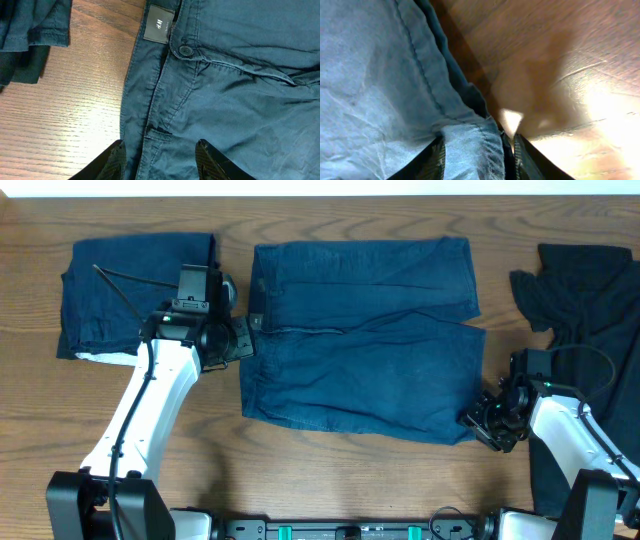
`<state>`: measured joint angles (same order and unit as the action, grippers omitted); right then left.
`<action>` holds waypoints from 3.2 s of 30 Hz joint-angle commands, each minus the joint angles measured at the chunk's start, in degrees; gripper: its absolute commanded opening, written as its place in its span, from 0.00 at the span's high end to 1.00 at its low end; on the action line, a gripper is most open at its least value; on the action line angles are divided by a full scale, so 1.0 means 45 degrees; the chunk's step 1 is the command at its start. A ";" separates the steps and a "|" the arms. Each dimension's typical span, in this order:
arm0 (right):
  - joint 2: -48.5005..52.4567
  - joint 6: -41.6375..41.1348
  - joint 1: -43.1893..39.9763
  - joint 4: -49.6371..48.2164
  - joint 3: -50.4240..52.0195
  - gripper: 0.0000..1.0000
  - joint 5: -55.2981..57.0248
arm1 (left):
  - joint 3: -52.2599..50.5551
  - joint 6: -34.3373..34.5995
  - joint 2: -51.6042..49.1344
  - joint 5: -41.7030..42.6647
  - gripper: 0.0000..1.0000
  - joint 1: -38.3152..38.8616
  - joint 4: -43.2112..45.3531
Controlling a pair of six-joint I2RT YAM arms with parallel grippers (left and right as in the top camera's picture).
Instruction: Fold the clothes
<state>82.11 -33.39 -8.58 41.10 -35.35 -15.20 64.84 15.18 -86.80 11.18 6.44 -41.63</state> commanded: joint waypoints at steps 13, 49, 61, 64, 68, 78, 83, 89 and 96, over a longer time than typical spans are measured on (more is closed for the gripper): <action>0.0185 -0.0189 -0.0092 0.0772 0.0160 0.76 -0.0087 | -0.0194 -0.0019 -0.0097 -0.0155 0.53 -0.0053 -0.0063; 0.0185 0.0301 -0.0083 -0.0107 0.0160 0.99 -0.0185 | -0.3954 0.3643 -0.0092 0.1287 0.35 -0.0019 -0.0345; 0.0185 0.0296 -0.0083 -0.0423 0.0160 0.99 -0.0151 | -0.5187 0.5236 -0.0092 0.1287 0.35 0.0253 0.1205; 0.0185 0.0296 -0.0083 -0.0384 0.0160 0.99 -0.0151 | -0.5207 0.5231 -0.0097 0.1287 0.36 0.0257 0.1506; 0.0185 0.0296 -0.0083 -0.0437 0.0160 0.99 -0.0039 | -0.5207 0.5236 -0.0092 0.1287 0.36 0.0257 0.1817; 0.0185 0.0301 -0.0083 -0.0423 0.0160 0.99 0.0087 | -0.5207 0.5221 -0.0092 0.1297 0.65 0.0311 0.1851; 0.0185 0.0612 -0.0083 -0.0500 0.0160 0.99 0.0092 | -0.5207 0.4537 -0.0092 0.1287 0.94 0.0316 0.1710; 0.0092 0.1166 -0.0083 -0.0563 -0.0121 0.99 -0.0073 | -0.5056 0.3385 -0.0015 0.1287 0.94 0.0316 0.1384; -0.1049 0.1734 -0.0083 0.1015 -0.1447 0.99 -0.0194 | -0.4167 0.2623 0.0942 0.0495 0.94 0.0316 -0.0622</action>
<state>80.64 -27.90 -8.58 44.18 -38.09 -15.88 43.29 29.76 -85.54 17.30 7.77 -42.19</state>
